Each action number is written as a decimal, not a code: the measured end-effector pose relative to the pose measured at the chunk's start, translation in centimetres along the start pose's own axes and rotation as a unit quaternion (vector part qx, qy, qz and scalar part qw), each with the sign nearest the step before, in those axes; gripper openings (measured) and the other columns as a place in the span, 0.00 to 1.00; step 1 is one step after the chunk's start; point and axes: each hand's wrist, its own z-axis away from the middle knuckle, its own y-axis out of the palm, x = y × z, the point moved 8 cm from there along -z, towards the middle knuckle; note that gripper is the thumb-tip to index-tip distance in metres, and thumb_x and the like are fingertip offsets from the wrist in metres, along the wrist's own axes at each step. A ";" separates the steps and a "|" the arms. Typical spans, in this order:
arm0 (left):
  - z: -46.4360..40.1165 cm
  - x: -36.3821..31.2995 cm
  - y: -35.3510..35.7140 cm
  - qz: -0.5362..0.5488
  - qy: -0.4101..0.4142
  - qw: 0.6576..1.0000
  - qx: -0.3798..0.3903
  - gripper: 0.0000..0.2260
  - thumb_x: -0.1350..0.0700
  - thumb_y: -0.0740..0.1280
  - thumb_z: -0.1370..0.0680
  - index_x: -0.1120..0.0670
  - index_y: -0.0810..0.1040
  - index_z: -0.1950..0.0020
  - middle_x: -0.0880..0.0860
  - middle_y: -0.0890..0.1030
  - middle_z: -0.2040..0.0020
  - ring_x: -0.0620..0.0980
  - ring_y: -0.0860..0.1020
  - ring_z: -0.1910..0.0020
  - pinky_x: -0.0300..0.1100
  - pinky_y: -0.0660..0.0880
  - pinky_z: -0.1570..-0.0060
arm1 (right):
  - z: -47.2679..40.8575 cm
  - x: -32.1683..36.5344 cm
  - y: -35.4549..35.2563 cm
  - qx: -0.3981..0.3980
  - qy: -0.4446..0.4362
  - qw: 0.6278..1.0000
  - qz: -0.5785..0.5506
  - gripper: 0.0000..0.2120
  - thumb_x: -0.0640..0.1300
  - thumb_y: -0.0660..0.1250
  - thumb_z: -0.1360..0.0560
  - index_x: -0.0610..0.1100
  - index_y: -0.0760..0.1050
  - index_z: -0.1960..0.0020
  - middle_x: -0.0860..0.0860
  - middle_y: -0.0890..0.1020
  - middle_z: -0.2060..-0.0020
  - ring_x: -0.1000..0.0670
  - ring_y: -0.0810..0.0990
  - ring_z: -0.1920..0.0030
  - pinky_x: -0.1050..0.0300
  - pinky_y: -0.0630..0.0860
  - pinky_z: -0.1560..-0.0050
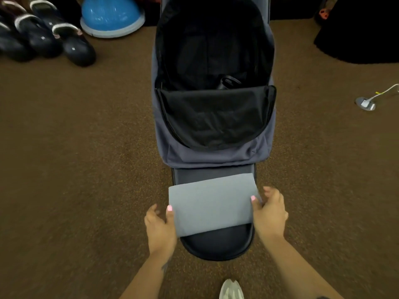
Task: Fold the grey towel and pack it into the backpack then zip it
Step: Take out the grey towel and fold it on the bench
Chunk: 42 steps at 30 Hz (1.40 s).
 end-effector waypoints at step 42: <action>9.4 -0.1 1.8 0.223 -0.053 0.940 0.253 0.04 0.62 0.67 0.25 0.56 0.81 0.53 0.51 0.85 0.61 0.47 0.83 0.61 0.37 0.78 0.61 | 11.8 1.5 8.1 0.319 -0.399 0.822 0.251 0.39 0.50 0.62 0.24 0.62 0.36 0.28 0.58 0.45 0.24 0.55 0.40 0.24 0.46 0.31 0.26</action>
